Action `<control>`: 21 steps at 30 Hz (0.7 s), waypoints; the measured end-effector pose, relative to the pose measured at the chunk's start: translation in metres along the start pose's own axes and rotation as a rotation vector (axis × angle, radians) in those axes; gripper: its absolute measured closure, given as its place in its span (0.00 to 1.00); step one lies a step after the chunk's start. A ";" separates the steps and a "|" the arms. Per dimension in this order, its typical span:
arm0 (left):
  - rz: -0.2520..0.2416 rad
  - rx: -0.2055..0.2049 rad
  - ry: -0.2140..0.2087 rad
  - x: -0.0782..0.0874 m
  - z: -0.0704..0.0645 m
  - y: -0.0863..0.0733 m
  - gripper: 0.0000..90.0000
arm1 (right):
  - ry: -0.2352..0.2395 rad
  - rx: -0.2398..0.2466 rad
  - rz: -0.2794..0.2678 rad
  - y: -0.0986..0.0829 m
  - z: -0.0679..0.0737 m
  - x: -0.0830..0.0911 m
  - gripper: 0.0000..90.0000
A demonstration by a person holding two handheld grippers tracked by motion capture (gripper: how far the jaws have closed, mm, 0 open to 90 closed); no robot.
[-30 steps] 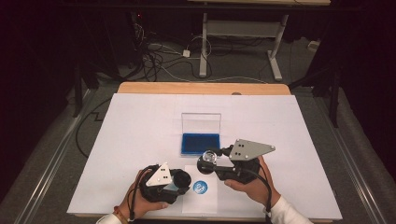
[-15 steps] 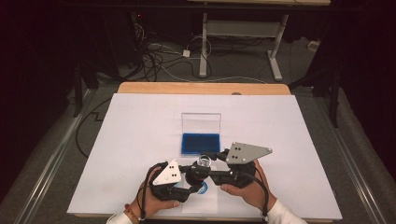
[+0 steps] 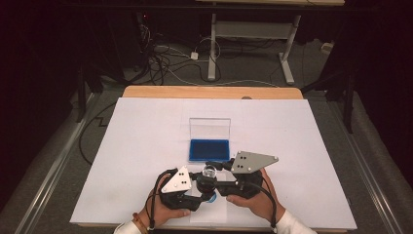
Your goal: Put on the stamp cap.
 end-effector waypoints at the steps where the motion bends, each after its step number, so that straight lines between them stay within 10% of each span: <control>1: 0.000 -0.001 0.002 0.000 0.001 0.000 0.41 | 0.001 0.000 0.001 0.000 0.000 0.000 0.63; 21: 0.018 -0.050 0.062 0.003 0.002 -0.002 0.41 | 0.016 -0.030 -0.002 -0.007 -0.001 0.000 0.63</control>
Point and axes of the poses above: each handheld gripper's, and its own axes: x roughly backward along the jaws, y roughly out of its top, z roughly to its left, the point moved 9 cm from there along -x, roughly forward along the jaws, and after that the axes turned 12 degrees about y, right-handed, at the moved point
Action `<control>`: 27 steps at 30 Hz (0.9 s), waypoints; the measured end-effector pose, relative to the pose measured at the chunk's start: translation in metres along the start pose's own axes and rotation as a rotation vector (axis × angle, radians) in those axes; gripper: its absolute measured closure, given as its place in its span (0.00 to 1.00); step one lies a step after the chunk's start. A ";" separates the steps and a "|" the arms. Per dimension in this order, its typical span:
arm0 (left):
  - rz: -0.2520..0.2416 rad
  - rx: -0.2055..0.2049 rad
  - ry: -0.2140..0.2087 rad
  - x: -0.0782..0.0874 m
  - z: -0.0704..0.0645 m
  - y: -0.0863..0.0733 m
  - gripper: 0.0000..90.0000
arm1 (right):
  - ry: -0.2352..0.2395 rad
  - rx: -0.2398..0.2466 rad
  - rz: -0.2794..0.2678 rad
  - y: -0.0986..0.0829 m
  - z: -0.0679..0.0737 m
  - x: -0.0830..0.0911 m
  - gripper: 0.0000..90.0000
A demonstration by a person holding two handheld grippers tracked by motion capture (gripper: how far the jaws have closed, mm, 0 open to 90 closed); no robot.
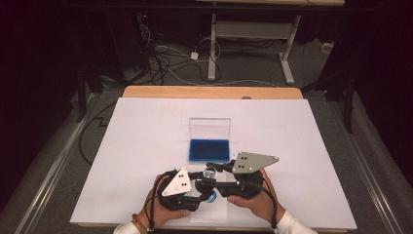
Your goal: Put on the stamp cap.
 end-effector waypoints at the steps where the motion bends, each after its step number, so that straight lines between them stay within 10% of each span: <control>1: 0.005 -0.005 0.003 0.000 0.000 -0.001 0.41 | 0.001 0.002 0.003 -0.001 0.000 0.000 0.63; 27: 0.055 -0.039 0.042 -0.004 -0.002 -0.012 0.41 | -0.002 -0.014 0.036 -0.015 0.000 -0.005 0.63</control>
Point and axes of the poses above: each handheld gripper's, and its own axes: x roughly backward along the jaws, y roughly out of its top, z roughly to its left, the point moved 9 cm from there along -x, roughly forward along the jaws, and after that the axes turned 12 degrees about y, right-handed, at the moved point
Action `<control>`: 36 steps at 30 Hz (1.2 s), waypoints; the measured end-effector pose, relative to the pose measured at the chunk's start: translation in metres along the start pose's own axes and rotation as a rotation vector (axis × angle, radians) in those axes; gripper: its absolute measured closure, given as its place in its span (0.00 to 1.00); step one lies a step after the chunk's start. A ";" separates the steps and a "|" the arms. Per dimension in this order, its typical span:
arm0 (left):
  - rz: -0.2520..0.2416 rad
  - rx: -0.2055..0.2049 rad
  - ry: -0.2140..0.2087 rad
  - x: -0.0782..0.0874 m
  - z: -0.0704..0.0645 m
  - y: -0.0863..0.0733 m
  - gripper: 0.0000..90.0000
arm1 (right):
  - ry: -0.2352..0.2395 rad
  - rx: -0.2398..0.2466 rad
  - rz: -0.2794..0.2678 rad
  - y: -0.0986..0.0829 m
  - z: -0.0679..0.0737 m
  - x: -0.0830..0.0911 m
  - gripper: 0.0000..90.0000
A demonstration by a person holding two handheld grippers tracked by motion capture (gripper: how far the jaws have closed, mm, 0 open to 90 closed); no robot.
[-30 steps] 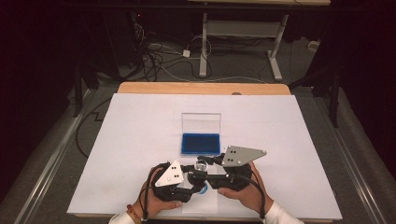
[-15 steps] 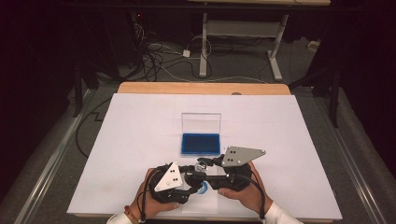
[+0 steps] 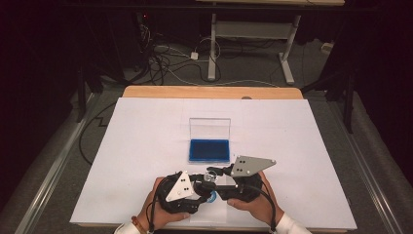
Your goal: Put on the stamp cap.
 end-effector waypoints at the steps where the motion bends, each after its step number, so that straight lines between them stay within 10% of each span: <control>1: 0.001 0.000 -0.002 -0.001 0.000 0.000 0.41 | -0.003 0.006 0.007 0.000 0.000 0.000 0.63; 36: -0.007 -0.034 0.002 0.002 0.003 -0.002 0.40 | 0.021 -0.029 -0.012 -0.001 -0.001 -0.003 0.63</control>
Point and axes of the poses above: each handheld gripper's, and its own axes: x roughly backward along the jaws, y roughly out of its top, z roughly to its left, the point moved 9 cm from there along -x, roughly forward along the jaws, and after that the axes turned 12 degrees about y, right-handed, at the moved point
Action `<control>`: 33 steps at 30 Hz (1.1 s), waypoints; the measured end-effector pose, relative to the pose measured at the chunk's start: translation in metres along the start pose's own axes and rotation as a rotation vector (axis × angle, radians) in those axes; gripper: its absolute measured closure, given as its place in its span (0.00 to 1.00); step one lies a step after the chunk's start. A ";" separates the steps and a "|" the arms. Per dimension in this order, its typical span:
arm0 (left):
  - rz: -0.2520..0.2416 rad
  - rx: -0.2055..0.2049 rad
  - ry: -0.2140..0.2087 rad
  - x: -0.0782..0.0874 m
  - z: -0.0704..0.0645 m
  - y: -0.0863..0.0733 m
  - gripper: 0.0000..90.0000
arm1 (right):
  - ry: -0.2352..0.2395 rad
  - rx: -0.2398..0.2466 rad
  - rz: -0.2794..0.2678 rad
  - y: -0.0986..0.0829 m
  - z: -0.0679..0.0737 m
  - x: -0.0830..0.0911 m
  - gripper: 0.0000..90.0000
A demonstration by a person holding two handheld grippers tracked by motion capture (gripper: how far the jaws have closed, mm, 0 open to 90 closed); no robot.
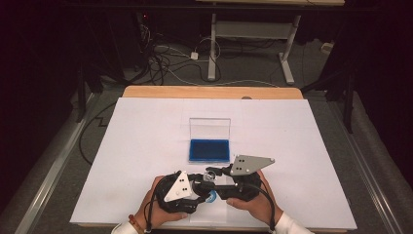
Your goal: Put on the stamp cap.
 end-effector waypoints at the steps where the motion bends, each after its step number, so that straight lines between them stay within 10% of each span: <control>1: 0.002 -0.003 0.002 -0.001 0.000 -0.001 0.39 | -0.001 0.002 0.000 0.000 0.000 0.000 0.63; 19: 0.072 0.014 0.023 -0.014 -0.001 -0.013 0.24 | -0.014 0.014 -0.010 0.003 -0.002 0.007 0.63; 33: 0.048 0.045 0.093 0.000 0.022 -0.019 0.23 | -0.030 0.040 -0.014 0.008 -0.003 0.014 0.63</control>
Point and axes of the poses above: each handheld gripper's, and its own axes: x roughly backward along the jaws, y roughly out of its top, z roughly to its left, the point moved 9 cm from there along -x, roughly forward along the jaws, and after that the axes turned 12 degrees about y, right-handed, at the moved point
